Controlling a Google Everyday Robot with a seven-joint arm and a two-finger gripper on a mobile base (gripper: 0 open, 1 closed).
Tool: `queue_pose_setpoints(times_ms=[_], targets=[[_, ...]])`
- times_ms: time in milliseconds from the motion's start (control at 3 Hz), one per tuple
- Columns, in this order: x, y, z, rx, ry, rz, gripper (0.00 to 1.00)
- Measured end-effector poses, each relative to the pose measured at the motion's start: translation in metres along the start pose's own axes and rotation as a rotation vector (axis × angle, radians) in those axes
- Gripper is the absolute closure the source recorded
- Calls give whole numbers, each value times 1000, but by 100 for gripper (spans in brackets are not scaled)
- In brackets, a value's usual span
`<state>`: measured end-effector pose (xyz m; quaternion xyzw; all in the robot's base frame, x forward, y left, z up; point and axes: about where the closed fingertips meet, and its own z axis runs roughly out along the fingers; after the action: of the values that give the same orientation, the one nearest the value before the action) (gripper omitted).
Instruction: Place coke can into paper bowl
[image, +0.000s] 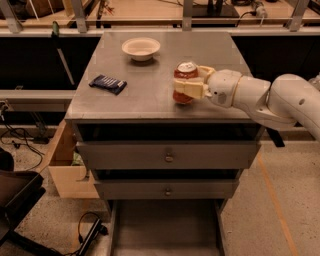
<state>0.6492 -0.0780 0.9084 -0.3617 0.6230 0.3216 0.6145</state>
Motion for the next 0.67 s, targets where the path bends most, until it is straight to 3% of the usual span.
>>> queue_pose_setpoints(times_ms=[333, 667], targets=[[-22, -26, 31, -13, -34, 21, 100], [-55, -72, 92, -33, -37, 61, 100]])
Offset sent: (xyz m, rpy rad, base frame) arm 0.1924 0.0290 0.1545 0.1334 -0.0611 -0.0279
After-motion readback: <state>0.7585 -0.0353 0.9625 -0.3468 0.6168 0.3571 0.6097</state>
